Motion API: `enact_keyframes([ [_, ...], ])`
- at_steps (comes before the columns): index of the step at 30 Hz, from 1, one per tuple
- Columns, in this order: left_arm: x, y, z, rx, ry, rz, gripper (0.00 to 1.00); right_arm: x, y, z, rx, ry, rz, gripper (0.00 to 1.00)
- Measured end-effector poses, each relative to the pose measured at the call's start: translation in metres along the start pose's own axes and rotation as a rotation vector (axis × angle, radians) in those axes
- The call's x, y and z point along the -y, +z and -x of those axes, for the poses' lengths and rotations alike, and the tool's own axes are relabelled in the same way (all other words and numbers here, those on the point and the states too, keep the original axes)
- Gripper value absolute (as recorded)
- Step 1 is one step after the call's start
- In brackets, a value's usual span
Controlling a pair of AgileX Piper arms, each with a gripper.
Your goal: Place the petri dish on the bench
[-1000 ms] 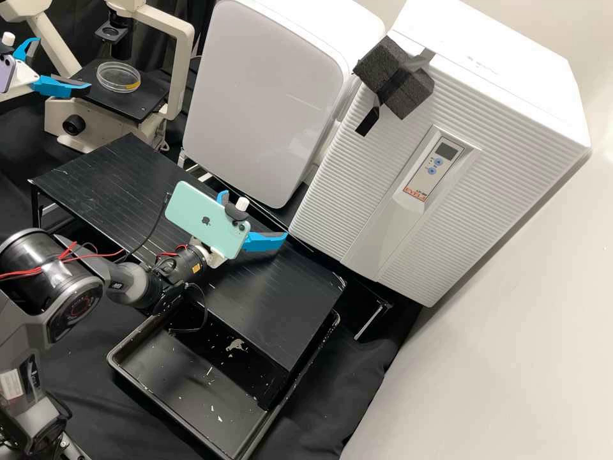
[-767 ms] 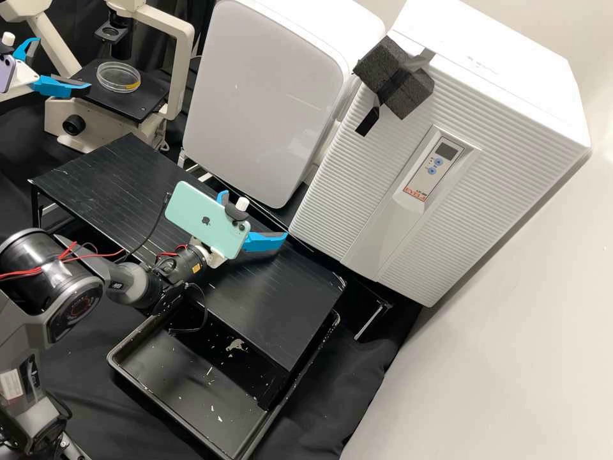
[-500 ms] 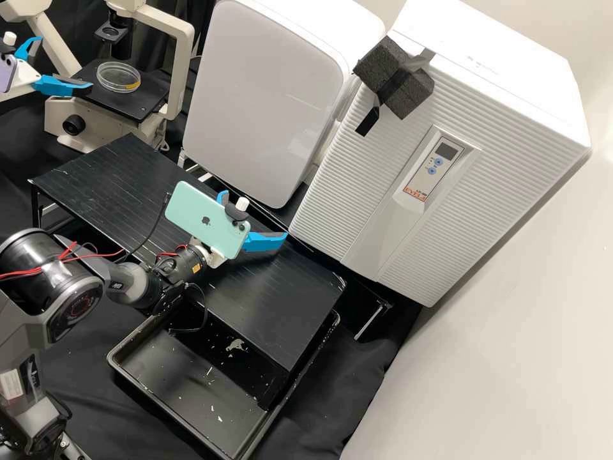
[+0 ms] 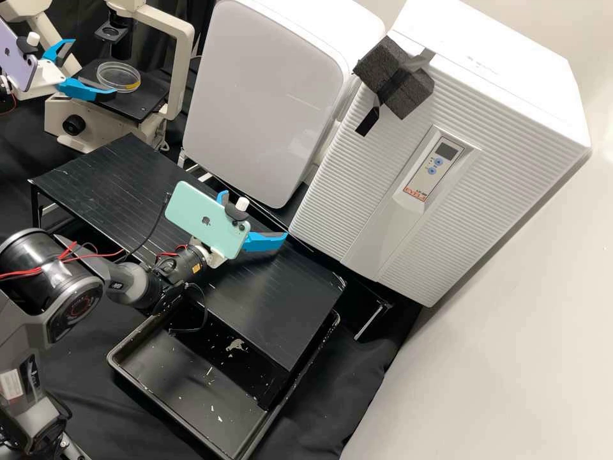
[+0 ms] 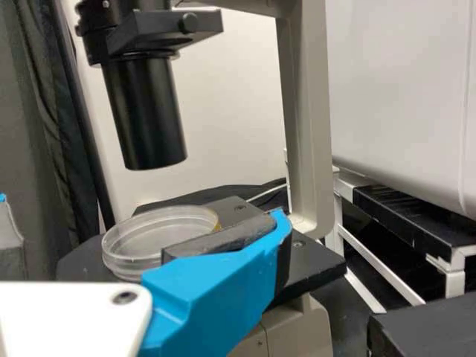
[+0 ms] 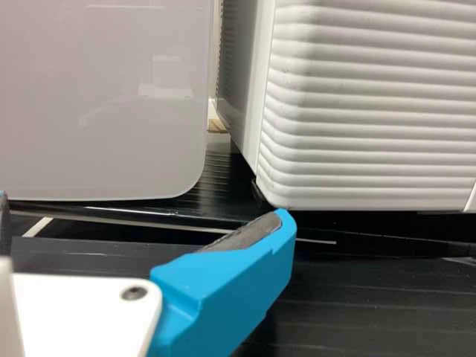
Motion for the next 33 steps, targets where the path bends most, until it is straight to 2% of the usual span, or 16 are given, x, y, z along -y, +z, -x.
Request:
enact_keyframes([
  [3, 0.002, -0.005, -0.004, -0.013, -0.002, -0.008, 1.00, 0.000, 0.000, 0.000, 0.000, 0.000, 0.000, 1.00],
  [7, 0.006, -0.011, -0.012, -0.042, -0.034, 0.004, 1.00, 0.000, 0.000, 0.000, 0.000, 0.000, 0.000, 1.00],
  [11, 0.010, -0.013, -0.019, -0.052, -0.063, -0.008, 1.00, 0.000, 0.000, 0.000, 0.000, 0.000, 0.000, 1.00],
  [20, 0.010, -0.015, -0.034, -0.053, -0.082, -0.012, 1.00, 0.000, 0.000, 0.000, 0.000, 0.000, 0.000, 1.00],
  [29, 0.002, -0.018, -0.039, -0.049, -0.060, 0.019, 1.00, 0.000, 0.000, 0.000, 0.000, 0.000, 0.000, 1.00],
  [33, -0.003, -0.021, -0.041, -0.052, -0.042, 0.048, 1.00, 0.000, 0.000, 0.000, 0.000, 0.000, 0.000, 1.00],
])
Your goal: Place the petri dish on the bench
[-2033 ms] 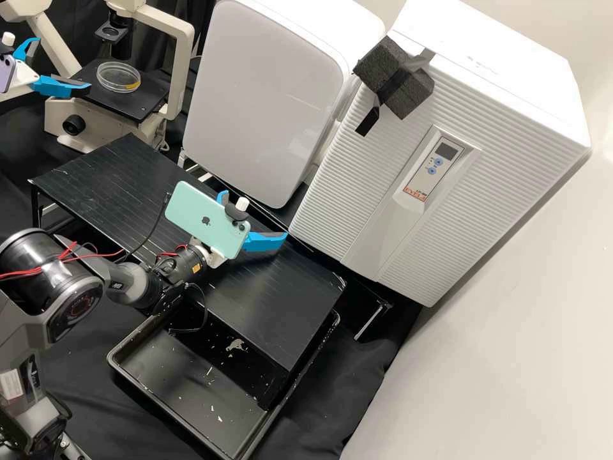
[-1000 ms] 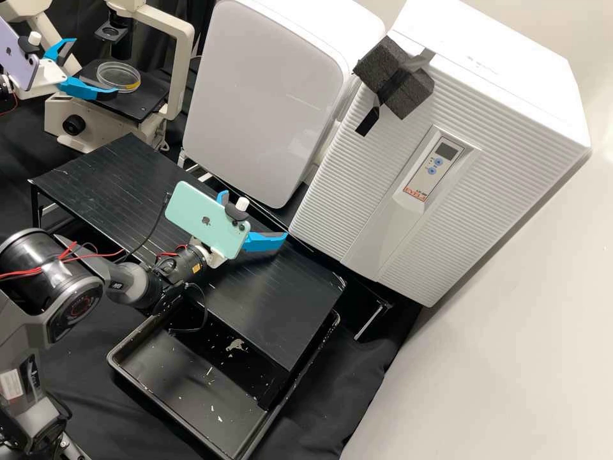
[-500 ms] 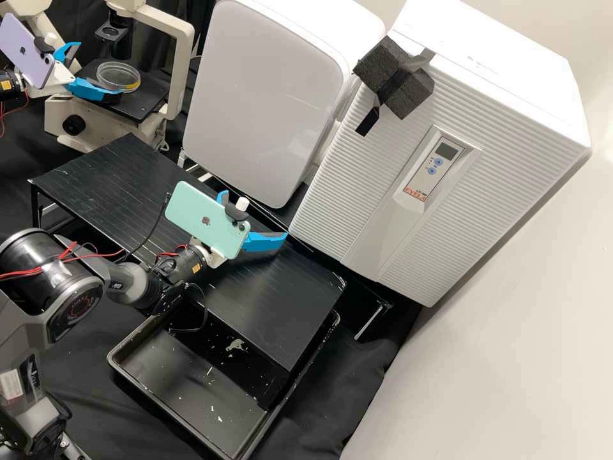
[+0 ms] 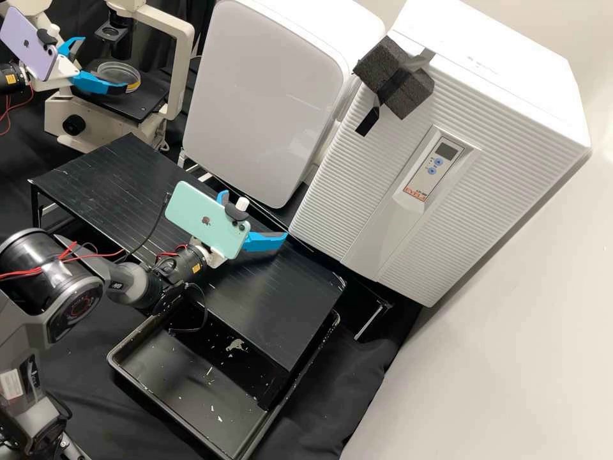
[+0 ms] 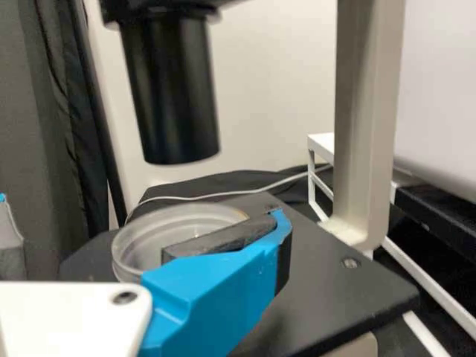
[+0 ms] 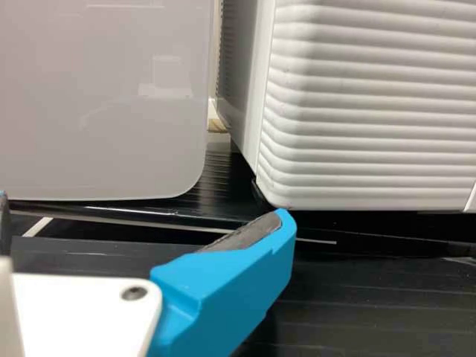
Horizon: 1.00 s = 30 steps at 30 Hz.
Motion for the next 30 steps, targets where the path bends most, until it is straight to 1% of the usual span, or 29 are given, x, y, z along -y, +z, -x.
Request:
enact_keyframes([
  [4, -0.002, -0.001, -0.001, -0.002, -0.003, 0.004, 1.00, 0.000, 0.000, 0.000, 0.000, 0.000, 0.000, 1.00],
  [5, 0.000, -0.001, -0.001, -0.001, -0.013, 0.012, 1.00, 0.000, 0.000, 0.000, 0.000, 0.000, 0.000, 1.00],
  [7, 0.002, -0.001, -0.002, 0.002, -0.026, 0.013, 1.00, 0.000, 0.000, 0.000, 0.000, 0.000, 0.000, 1.00],
  [10, 0.008, -0.002, -0.003, 0.002, -0.050, 0.025, 1.00, 0.000, 0.000, 0.000, 0.000, 0.000, 0.000, 1.00],
  [12, 0.010, -0.002, -0.004, 0.007, -0.063, 0.018, 1.00, 0.000, 0.000, 0.000, 0.000, 0.000, 0.000, 1.00],
  [17, 0.010, -0.002, -0.004, 0.009, -0.064, 0.020, 1.00, 0.000, 0.000, 0.000, 0.000, 0.000, 0.000, 1.00],
  [18, 0.012, -0.002, -0.004, 0.008, -0.068, 0.020, 1.00, 0.000, 0.000, 0.000, 0.000, 0.000, 0.000, 1.00],
  [19, 0.015, -0.003, -0.005, 0.007, -0.075, 0.026, 1.00, 0.000, 0.000, 0.000, 0.000, 0.000, 0.000, 1.00],
  [21, 0.020, -0.003, -0.006, 0.005, -0.088, 0.052, 1.00, 0.000, 0.000, 0.000, 0.000, 0.000, 0.000, 1.00],
  [23, 0.022, -0.004, -0.008, 0.006, -0.087, 0.080, 1.00, 0.000, 0.000, 0.000, 0.000, 0.000, 0.000, 1.00],
  [24, 0.024, -0.004, -0.009, 0.006, -0.089, 0.081, 1.00, 0.000, 0.000, 0.000, 0.000, 0.000, 0.000, 1.00],
  [30, 0.025, -0.005, -0.012, 0.011, -0.078, 0.083, 1.00, 0.000, 0.000, 0.000, 0.000, 0.000, 0.000, 1.00],
])
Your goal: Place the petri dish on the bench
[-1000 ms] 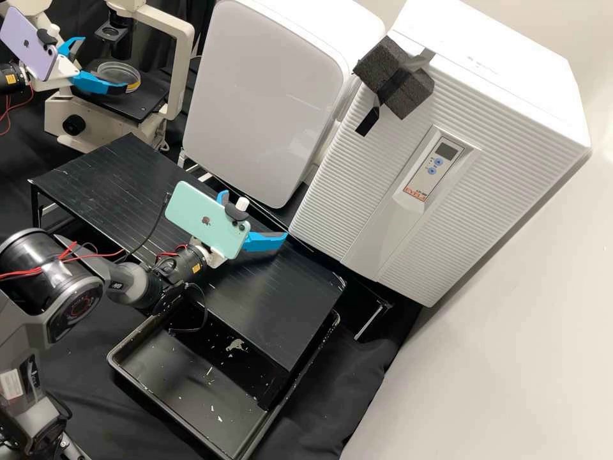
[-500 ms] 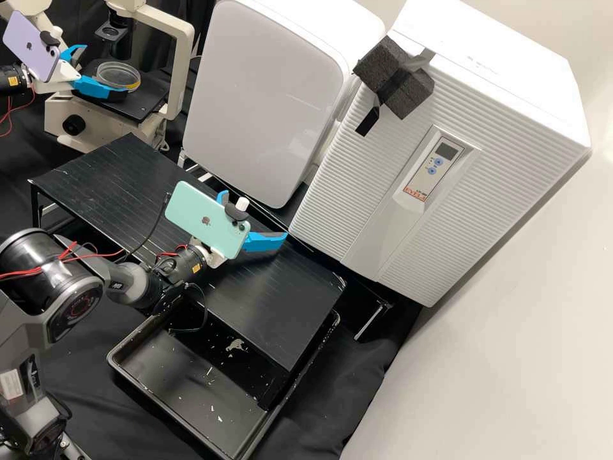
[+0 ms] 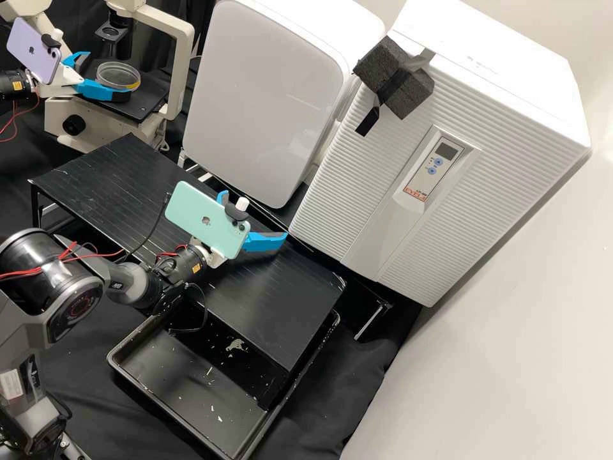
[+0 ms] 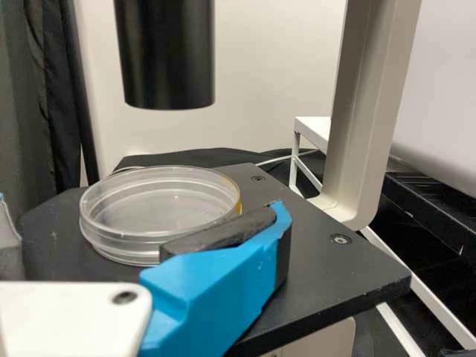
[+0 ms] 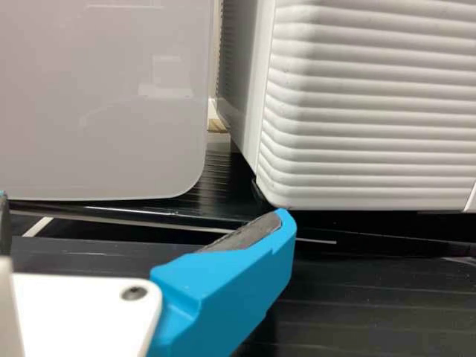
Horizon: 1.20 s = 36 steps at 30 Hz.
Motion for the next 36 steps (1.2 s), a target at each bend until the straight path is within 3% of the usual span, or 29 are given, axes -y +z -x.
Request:
enact_keyframes([
  [26, 0.000, -0.002, -0.013, 0.002, 0.010, -0.002, 1.00, 0.000, 0.000, 0.000, 0.000, 0.000, 0.000, 1.00],
  [27, 0.001, -0.002, -0.013, 0.002, 0.008, -0.001, 0.00, 0.000, 0.000, 0.000, 0.000, 0.000, 0.000, 1.00],
  [36, 0.003, -0.003, -0.014, 0.009, 0.021, 0.000, 0.00, 0.000, 0.000, 0.000, 0.000, 0.000, 0.000, 1.00],
])
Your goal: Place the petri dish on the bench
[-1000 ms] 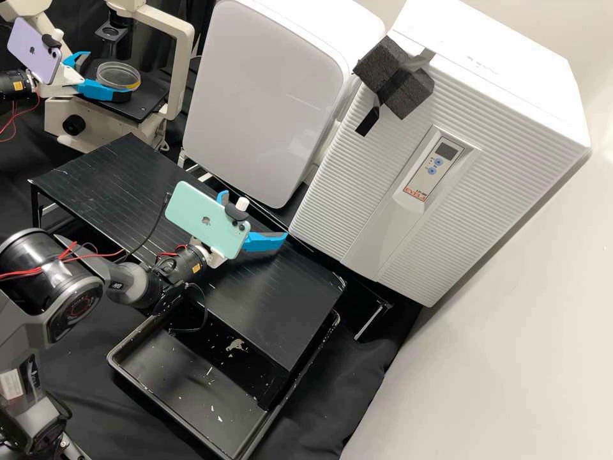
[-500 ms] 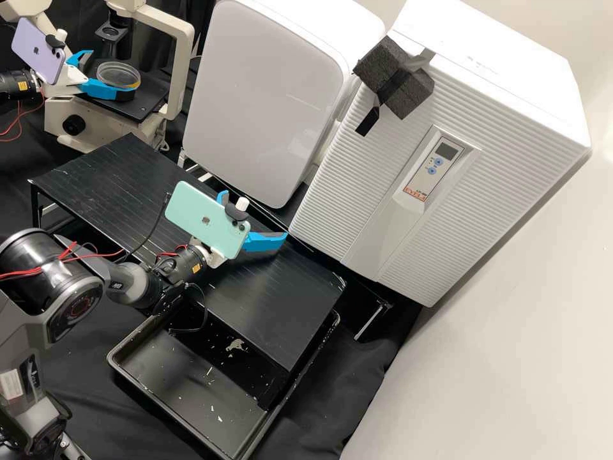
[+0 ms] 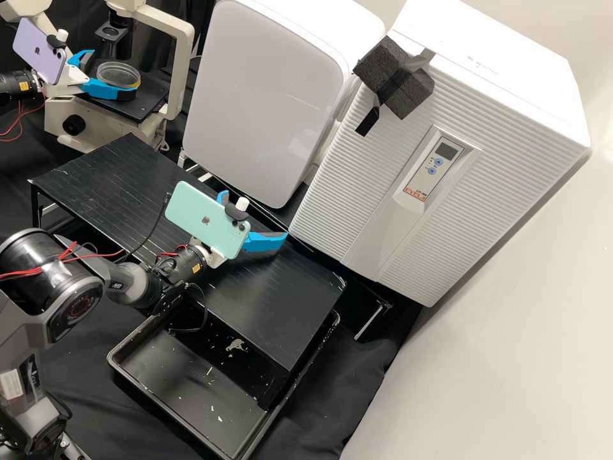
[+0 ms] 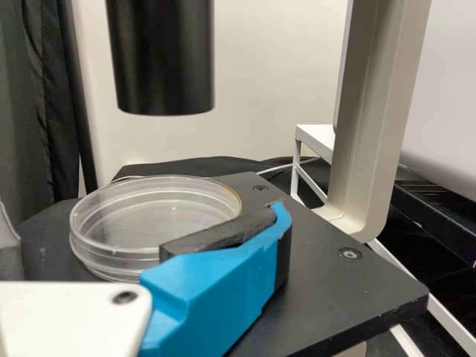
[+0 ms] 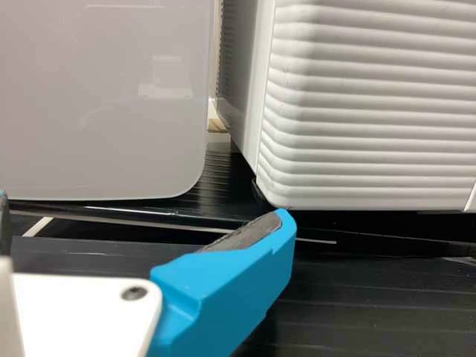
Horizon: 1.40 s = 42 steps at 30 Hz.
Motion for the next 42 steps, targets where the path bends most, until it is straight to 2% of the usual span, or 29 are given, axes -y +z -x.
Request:
enact_keyframes([
  [6, 0.008, -0.002, -0.003, 0.009, 0.006, 0.006, 0.00, 0.000, 0.000, 0.000, 0.000, 0.000, 0.000, 1.00],
  [31, 0.008, -0.004, -0.005, 0.027, 0.017, 0.007, 0.00, 0.000, 0.000, 0.000, 0.000, 0.000, 0.000, 1.00],
  [36, 0.009, -0.005, 0.000, 0.045, 0.024, 0.007, 0.00, 0.000, 0.000, 0.000, 0.000, 0.000, 0.000, 1.00],
  [42, 0.010, 0.000, 0.018, 0.057, 0.003, 0.014, 0.00, 0.000, 0.000, 0.000, 0.000, 0.000, 0.000, 1.00],
])
